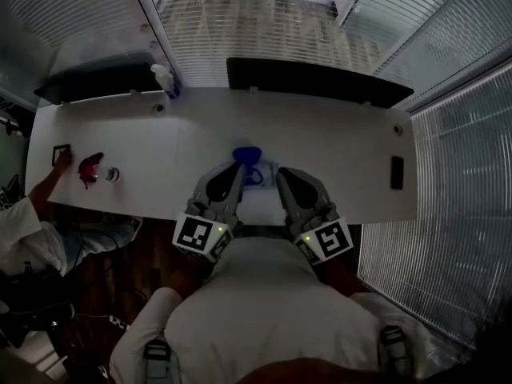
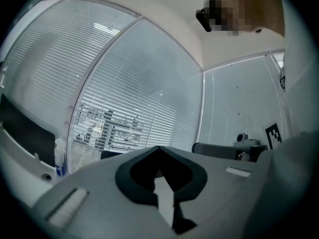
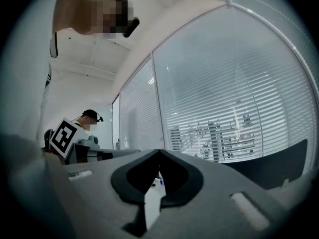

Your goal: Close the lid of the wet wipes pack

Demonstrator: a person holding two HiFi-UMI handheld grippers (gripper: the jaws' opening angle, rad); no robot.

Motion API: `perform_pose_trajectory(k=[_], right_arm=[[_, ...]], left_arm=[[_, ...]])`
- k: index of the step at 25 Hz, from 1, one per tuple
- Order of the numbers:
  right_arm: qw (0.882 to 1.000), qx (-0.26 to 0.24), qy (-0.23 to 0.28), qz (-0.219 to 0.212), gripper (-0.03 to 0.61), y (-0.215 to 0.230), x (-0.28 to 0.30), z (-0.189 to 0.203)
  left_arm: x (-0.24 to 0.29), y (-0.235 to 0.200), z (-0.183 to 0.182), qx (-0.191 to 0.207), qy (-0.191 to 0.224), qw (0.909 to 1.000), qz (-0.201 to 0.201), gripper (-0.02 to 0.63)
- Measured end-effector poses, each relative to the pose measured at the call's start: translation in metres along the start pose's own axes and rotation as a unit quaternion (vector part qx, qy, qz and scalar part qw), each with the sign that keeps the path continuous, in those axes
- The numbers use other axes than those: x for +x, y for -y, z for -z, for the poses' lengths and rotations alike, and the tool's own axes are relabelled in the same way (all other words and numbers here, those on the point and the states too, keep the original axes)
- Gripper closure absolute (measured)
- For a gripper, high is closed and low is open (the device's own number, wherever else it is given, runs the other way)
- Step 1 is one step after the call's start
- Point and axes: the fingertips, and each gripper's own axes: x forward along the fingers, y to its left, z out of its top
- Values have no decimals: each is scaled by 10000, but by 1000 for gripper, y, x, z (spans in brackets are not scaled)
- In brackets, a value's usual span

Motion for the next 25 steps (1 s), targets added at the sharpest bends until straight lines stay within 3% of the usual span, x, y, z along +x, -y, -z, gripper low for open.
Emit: perform_pose_trajectory(k=[14,22,25], right_arm=[[9970,-73,-721,-270,578,20,40,70],[9881,-353,-1408,-517,578,30,68,135],[9824,-481,-1616,-800,578,30,71,163]], left_arm=[[7,-46,75,-158,-692,9972,-231,615],[9,-79,122,-244,-1325,9893,-557,615],[7,-85,153,-237,-1620,9850,-544,615]])
